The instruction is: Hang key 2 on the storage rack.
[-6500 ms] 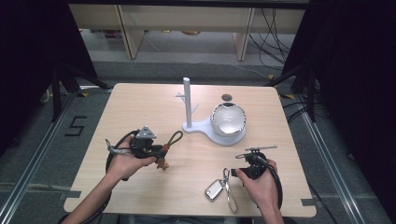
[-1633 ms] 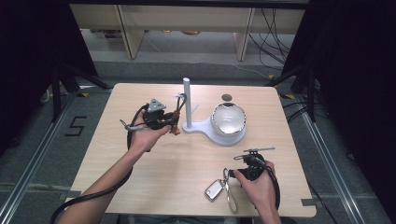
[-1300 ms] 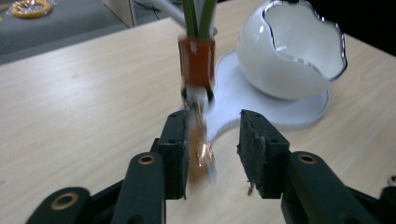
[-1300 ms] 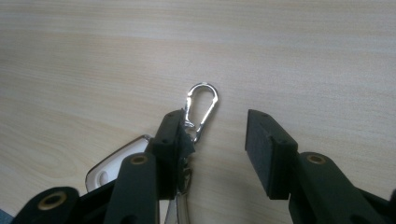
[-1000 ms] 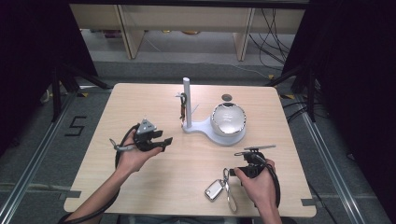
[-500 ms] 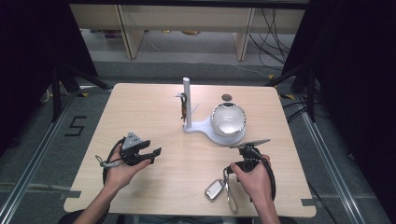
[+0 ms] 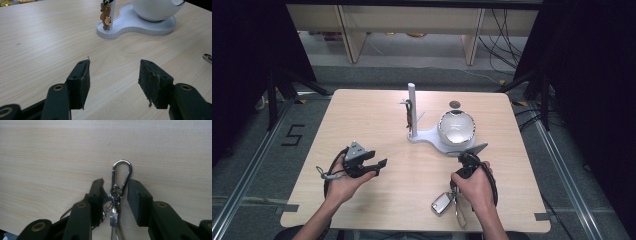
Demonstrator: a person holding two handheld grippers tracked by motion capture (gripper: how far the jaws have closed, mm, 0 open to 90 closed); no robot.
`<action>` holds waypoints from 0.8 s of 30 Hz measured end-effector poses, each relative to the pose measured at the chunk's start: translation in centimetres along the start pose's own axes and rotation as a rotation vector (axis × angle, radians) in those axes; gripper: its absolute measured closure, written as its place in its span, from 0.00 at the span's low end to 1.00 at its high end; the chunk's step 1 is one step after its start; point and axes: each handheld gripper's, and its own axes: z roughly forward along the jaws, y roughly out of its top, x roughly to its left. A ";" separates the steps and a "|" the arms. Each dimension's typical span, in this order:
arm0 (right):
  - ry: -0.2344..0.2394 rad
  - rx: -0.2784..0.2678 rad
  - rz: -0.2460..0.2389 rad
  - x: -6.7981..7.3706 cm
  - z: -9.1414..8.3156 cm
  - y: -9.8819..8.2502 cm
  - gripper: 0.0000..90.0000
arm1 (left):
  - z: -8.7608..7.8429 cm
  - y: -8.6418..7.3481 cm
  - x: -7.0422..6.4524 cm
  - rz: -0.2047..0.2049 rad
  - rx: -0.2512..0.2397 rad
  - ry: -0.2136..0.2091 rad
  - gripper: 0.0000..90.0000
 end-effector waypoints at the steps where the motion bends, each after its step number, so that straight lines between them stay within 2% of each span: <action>1: 0.000 0.000 0.000 0.0 0.0 0.0 0.73 | 0.0 0.0 0.0 0.000 0.000 0.000 0.46; 2: -0.019 0.037 -0.050 -0.3 0.1 0.3 0.74 | -0.1 0.0 -0.2 0.006 0.003 -0.003 0.46; 4: -0.026 0.034 -0.068 -0.2 0.3 0.5 0.74 | -0.1 -0.1 -0.3 0.001 -0.001 -0.011 0.46; 5: -0.052 0.053 -0.058 -0.1 0.4 0.5 0.73 | -0.1 -0.1 -0.4 0.000 0.002 -0.014 0.46; 6: -0.056 0.078 -0.052 0.1 0.4 0.5 0.72 | 0.0 -0.1 -0.5 -0.003 0.000 -0.015 0.46; 7: -0.056 0.078 -0.052 0.1 0.4 0.5 0.72 | 0.0 -0.1 -0.5 -0.003 0.000 -0.015 0.46; 8: -0.065 0.093 -0.085 -0.1 0.6 0.6 0.72 | 0.0 -0.2 -0.4 -0.001 0.001 -0.016 0.46; 9: -0.076 0.072 -0.041 0.2 0.8 0.8 0.72 | 0.1 -0.2 -0.4 -0.001 -0.002 -0.020 0.46; 10: -0.071 0.048 -0.021 0.4 0.8 0.9 0.72 | 0.1 -0.2 -0.3 -0.007 0.001 -0.022 0.46; 11: -0.071 0.048 -0.021 0.4 0.8 0.9 0.72 | 0.1 -0.2 -0.2 -0.007 0.002 -0.017 0.46; 12: -0.086 0.071 -0.040 0.2 0.8 1.0 0.72 | 0.1 -0.2 -0.2 -0.009 0.006 -0.010 0.46; 13: -0.088 0.078 -0.052 0.2 0.8 1.2 0.72 | 0.2 -0.3 -0.1 -0.019 0.001 -0.018 0.46; 15: -0.094 0.078 -0.066 0.1 1.0 1.3 0.72 | 0.1 -0.2 0.0 -0.009 0.001 -0.014 0.46; 16: -0.100 0.050 -0.051 0.2 1.2 1.3 0.72 | 0.1 -0.2 0.1 -0.013 0.002 -0.012 0.46; 17: -0.100 0.050 -0.051 0.2 1.2 1.3 0.72 | 0.1 -0.2 0.1 -0.013 0.002 -0.012 0.46; 21: -0.100 0.079 -0.046 0.2 1.5 1.5 0.72 | 0.0 -0.2 0.1 -0.016 0.005 -0.005 0.46; 22: -0.114 0.097 -0.065 0.2 1.4 1.6 0.72 | 0.0 -0.3 0.1 -0.016 0.009 -0.002 0.46; 24: -0.118 0.096 -0.054 0.3 1.5 1.6 0.72 | 0.0 -0.3 0.1 -0.021 0.012 0.003 0.46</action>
